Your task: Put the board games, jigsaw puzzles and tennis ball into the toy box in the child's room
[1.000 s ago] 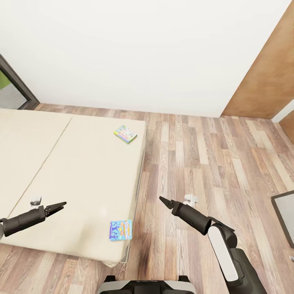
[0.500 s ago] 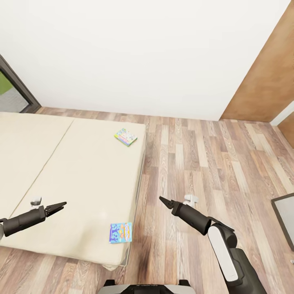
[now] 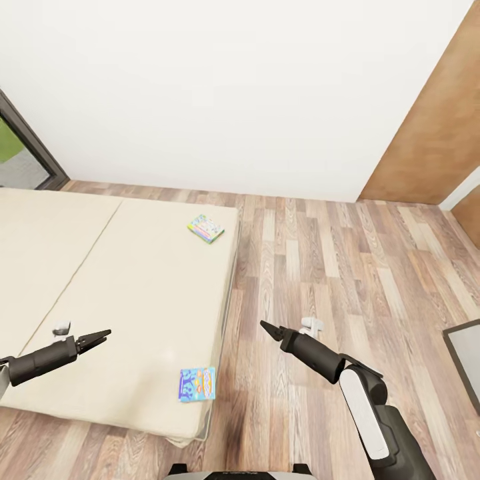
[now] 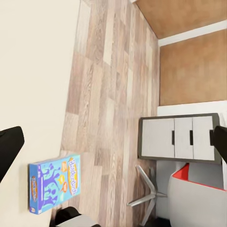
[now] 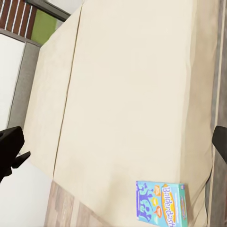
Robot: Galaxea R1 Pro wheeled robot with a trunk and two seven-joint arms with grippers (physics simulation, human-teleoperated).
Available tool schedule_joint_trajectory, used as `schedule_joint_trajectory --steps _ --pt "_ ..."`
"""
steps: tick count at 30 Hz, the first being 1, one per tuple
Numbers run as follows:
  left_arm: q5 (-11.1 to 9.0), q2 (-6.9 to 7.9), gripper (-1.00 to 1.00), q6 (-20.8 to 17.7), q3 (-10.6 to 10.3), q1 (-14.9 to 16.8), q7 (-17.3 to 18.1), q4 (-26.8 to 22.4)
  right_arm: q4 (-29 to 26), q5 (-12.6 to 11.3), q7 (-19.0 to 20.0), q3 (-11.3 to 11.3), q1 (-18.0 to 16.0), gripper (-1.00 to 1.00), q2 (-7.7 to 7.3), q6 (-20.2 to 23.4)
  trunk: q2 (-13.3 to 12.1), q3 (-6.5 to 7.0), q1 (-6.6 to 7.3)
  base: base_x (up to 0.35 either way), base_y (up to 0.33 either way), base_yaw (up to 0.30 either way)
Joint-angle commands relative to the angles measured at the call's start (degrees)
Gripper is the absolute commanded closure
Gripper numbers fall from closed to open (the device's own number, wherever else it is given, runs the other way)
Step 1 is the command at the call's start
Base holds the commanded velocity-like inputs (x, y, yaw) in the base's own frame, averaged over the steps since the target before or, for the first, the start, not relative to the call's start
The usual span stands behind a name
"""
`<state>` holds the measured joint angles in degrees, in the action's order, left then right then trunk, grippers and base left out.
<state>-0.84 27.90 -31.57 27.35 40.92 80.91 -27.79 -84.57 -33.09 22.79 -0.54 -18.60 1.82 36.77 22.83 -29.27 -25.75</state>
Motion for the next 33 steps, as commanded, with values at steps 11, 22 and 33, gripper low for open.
schedule_joint_trajectory --steps 11,22,33 --pt "0.1 -0.35 -1.0 -0.6 0.0 0.0 -0.2 0.0 0.2 0.1 0.0 0.1 0.0 -1.0 0.03 0.3 0.1 0.97 -0.03 0.0 0.0 0.0" --pt "0.1 -1.6 -1.0 -0.7 -0.1 0.0 -4.8 -0.1 0.4 0.4 0.0 0.1 0.0 -1.0 0.03 0.3 0.1 2.01 -0.03 0.0 0.0 0.0" --pt "0.1 -2.51 -1.0 -0.8 -0.1 0.0 -10.0 -0.1 0.6 0.5 -0.1 0.1 0.0 -1.0 0.03 0.3 0.1 3.06 -0.03 0.0 0.0 0.0"
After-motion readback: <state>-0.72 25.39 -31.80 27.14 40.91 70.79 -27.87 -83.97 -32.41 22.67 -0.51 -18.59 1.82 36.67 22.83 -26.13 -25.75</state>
